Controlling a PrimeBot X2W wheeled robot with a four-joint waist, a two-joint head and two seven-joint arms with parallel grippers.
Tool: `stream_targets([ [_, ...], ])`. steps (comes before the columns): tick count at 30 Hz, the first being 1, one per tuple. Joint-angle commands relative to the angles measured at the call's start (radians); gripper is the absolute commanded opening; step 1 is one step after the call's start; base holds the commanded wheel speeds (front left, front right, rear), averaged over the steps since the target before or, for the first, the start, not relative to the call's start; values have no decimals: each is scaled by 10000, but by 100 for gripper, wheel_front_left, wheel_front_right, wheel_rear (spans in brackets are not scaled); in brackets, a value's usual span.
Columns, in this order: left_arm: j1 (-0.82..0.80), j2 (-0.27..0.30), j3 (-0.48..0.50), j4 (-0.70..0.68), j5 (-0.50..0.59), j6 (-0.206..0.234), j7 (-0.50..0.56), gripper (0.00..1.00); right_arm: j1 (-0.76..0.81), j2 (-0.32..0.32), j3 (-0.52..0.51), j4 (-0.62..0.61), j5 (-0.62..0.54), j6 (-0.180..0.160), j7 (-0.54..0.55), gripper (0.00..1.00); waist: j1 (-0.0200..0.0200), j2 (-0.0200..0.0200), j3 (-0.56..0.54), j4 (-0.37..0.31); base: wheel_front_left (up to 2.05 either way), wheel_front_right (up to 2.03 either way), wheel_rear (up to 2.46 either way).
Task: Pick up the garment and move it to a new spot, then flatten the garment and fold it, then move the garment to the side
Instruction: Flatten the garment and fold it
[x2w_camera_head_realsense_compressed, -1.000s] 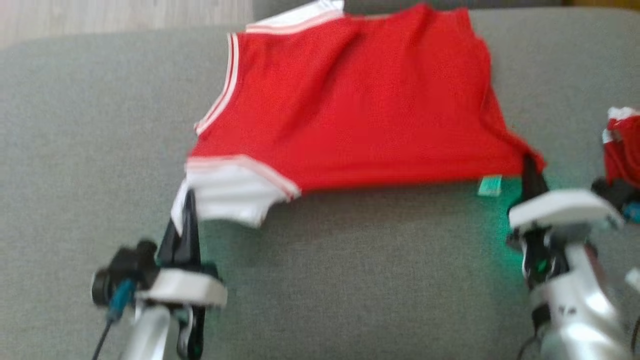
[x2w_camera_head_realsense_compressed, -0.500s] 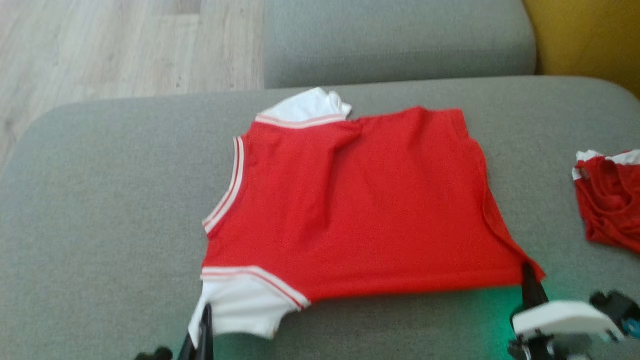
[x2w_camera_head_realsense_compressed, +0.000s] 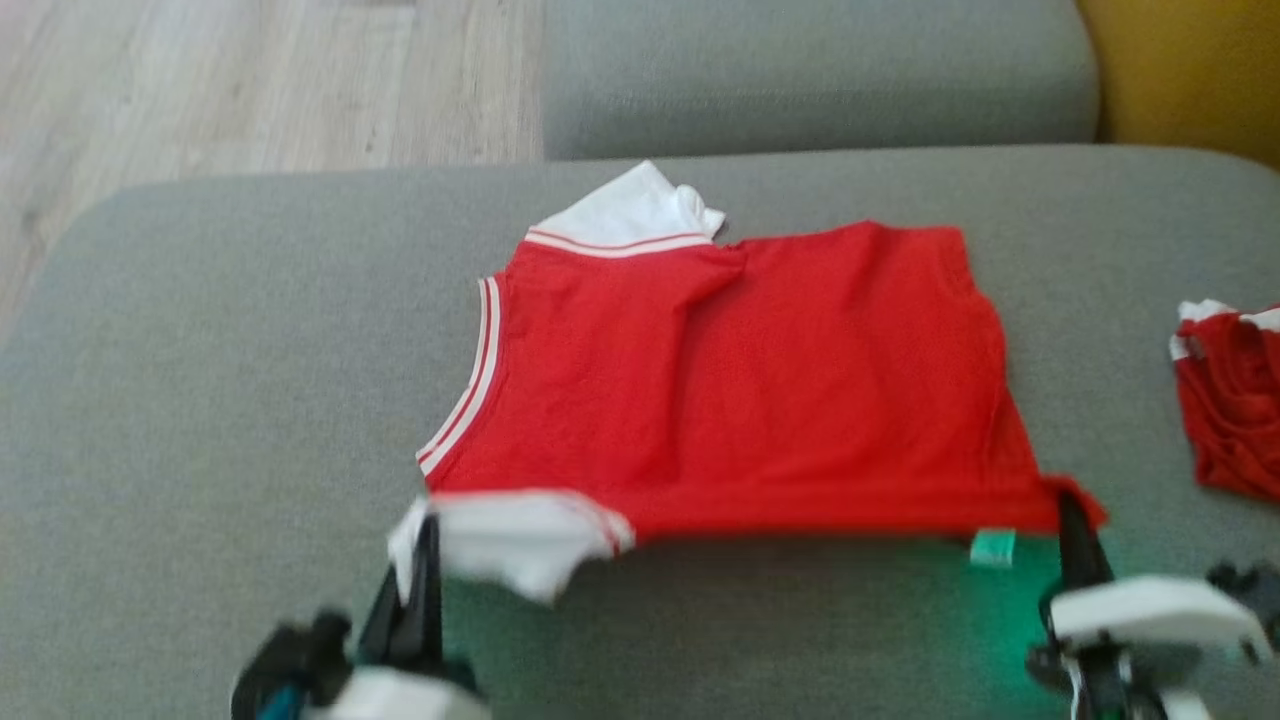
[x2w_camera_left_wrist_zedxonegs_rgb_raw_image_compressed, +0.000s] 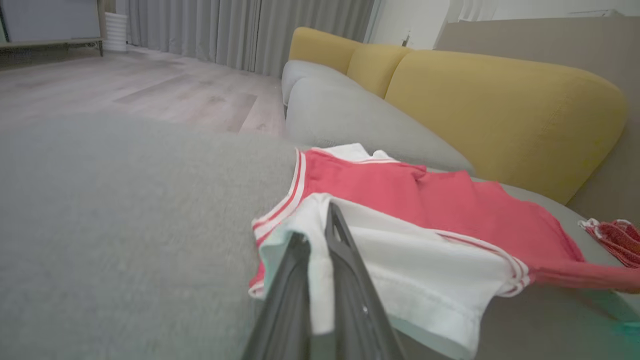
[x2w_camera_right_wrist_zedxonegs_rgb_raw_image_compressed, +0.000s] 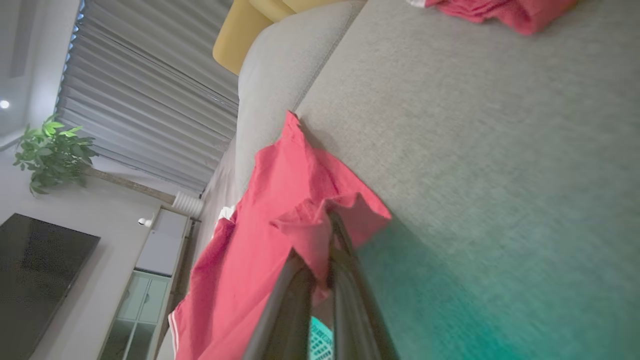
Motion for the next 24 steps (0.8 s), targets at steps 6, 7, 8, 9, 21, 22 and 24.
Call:
stream_targets([
  [6,-2367,71,-209,590,228,83,-64,0,-1930,-117,336,-32,10,-7,137,0,0,0,856,87,0,0,0],
  [7,-2648,71,-268,761,238,141,-64,0,-2159,-117,361,91,34,-7,147,0,0,0,986,83,0,0,0],
  [8,-2904,71,-335,951,239,195,-64,0,-2378,-117,381,223,25,-7,132,0,0,0,1103,85,0,0,0],
  [9,-3147,70,-381,1104,221,251,-64,0,-2591,-117,424,347,-18,-7,118,0,0,0,1212,82,0,0,0],
  [21,-4687,70,-563,2134,276,916,-64,39,-4173,-116,794,1913,-632,-7,-855,91,0,0,1805,96,0,0,0],
  [22,-4709,70,-547,2095,341,953,-64,86,-4210,-116,888,1966,-808,-7,-1017,100,0,0,1803,95,0,0,0],
  [24,-4661,70,-483,1988,452,1047,-64,100,-4231,-161,1099,2020,-1544,-7,-1539,100,0,0,1764,86,0,0,0],
])
